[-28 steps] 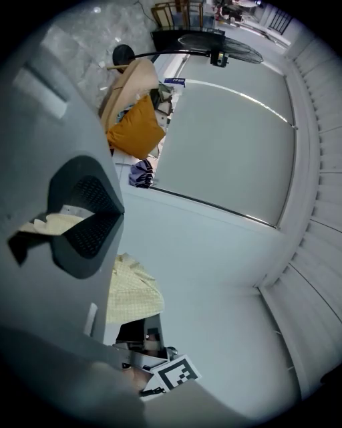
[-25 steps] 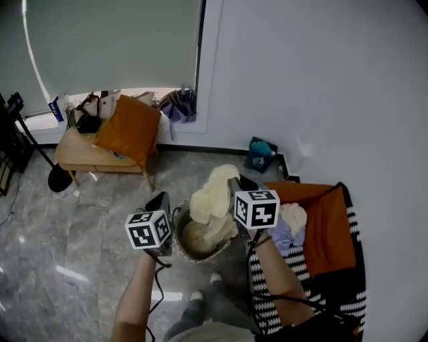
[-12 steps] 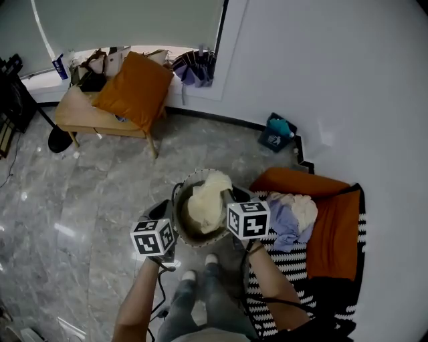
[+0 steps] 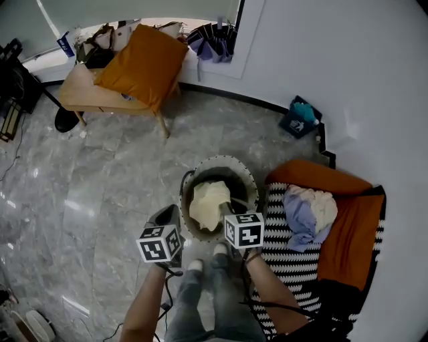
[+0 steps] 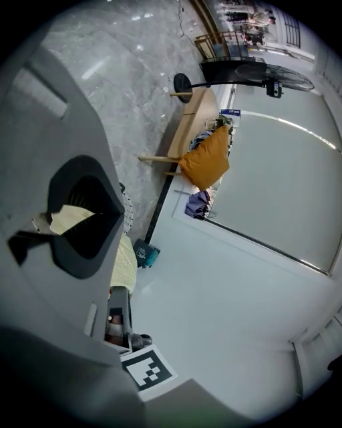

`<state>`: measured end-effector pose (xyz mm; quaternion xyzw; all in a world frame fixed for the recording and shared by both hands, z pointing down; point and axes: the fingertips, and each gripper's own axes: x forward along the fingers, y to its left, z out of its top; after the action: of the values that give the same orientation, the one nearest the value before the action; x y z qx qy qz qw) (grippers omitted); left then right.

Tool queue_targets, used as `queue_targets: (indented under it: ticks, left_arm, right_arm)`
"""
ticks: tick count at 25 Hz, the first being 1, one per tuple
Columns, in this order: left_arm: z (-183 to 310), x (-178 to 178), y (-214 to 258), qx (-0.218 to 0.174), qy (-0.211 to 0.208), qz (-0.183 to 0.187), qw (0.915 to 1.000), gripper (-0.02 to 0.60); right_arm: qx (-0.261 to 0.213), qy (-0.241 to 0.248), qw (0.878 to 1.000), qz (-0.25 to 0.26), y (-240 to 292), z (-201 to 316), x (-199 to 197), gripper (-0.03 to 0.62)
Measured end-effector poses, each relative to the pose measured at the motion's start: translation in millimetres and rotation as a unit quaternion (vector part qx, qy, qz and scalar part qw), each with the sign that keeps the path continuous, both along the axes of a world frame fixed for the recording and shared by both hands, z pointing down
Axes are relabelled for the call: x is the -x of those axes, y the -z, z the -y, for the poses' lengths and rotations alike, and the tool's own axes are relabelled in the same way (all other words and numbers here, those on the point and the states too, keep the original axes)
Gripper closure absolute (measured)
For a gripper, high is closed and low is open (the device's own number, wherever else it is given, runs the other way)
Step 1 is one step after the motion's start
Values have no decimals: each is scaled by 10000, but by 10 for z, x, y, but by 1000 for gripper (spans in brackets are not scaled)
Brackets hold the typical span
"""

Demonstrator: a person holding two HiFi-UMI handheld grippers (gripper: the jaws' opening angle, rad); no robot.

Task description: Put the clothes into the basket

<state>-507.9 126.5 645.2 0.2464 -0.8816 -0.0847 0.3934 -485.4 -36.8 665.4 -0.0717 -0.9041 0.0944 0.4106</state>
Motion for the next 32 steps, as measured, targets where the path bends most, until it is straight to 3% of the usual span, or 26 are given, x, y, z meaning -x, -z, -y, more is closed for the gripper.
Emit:
queue_targets:
  ticks: [7,9,18,25,32]
  left_arm:
    - [26,-28,-299,71,18,-245,9997,588]
    - [14,-36,-341,76,11,-291,9995,588]
    - [-23,-76,-268,27,-142,-298,9995,588]
    - [212,-153,107,-70,-744,-62,9972,588]
    - [662,-423,580,-229,-1619,247,9862,588]
  right_arm:
    - [-26,240,9990,-366,-335,-60,37,545]
    - [15,287,9977,-606,-432,-79,14,506]
    - [-4,-28,9979,-649,-336,84,-186,471]
    - [-89,-545,9980,-294,155,302,-479,471]
    - [-189,-1380,9902,90,762,653,-995,471]
